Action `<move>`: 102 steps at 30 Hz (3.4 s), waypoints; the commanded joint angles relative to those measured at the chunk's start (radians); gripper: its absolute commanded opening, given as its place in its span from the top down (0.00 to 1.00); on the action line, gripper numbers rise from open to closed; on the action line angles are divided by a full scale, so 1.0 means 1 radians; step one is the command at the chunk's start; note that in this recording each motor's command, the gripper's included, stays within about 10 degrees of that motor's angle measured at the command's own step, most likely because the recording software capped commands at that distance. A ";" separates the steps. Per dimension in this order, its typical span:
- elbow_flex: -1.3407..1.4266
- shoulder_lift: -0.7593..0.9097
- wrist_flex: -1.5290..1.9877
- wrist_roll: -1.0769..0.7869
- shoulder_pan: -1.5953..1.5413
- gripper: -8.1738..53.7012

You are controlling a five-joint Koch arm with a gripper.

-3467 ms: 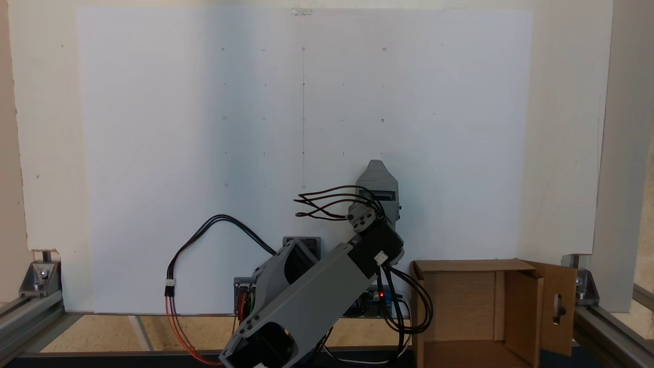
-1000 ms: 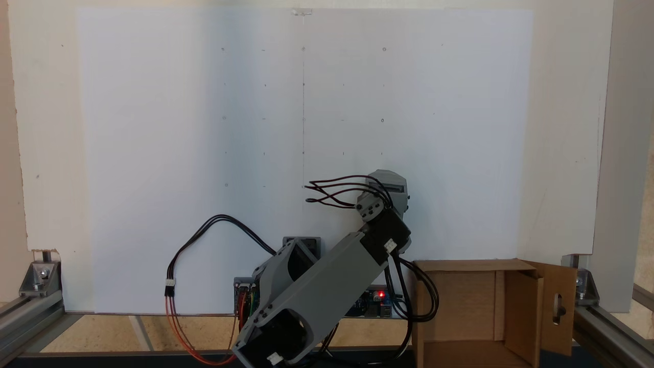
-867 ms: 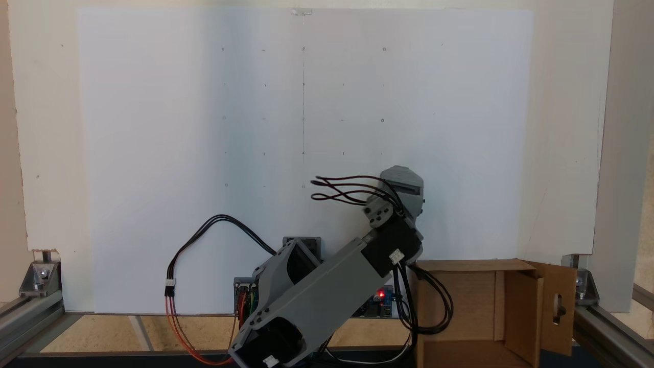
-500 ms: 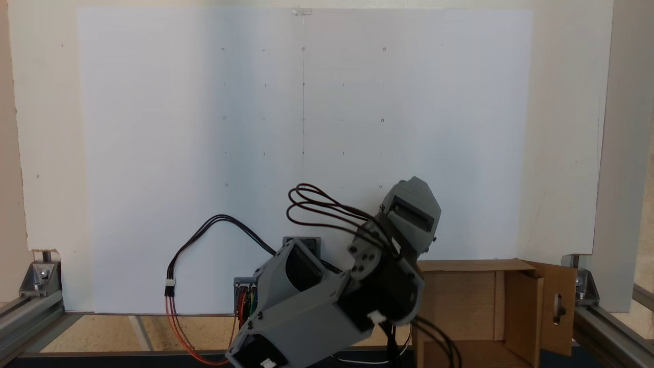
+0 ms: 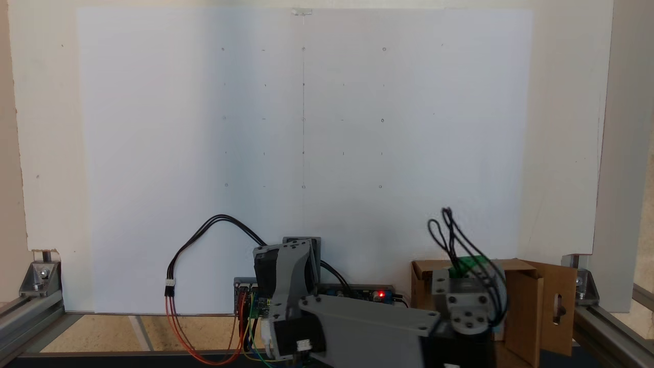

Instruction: Grasp a green dice and put it in the bin.

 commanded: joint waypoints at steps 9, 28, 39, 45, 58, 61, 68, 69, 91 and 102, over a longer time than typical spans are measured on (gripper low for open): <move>-0.054 -0.160 -0.023 -0.012 0.276 0.68; 0.124 -0.301 -0.305 -0.127 0.403 0.20; 0.124 -0.025 -0.696 0.206 0.083 0.15; 0.132 0.137 -0.732 0.227 -0.334 0.15; 0.801 0.508 -1.004 0.224 -1.132 0.15; 1.043 0.617 -1.146 0.221 -1.215 0.15; 1.408 0.747 -1.458 0.198 -1.287 0.15; 1.436 0.756 -1.503 0.199 -1.292 0.15; 1.809 0.853 -2.433 0.161 -1.355 0.16; 1.951 0.853 -2.868 0.153 -1.364 0.16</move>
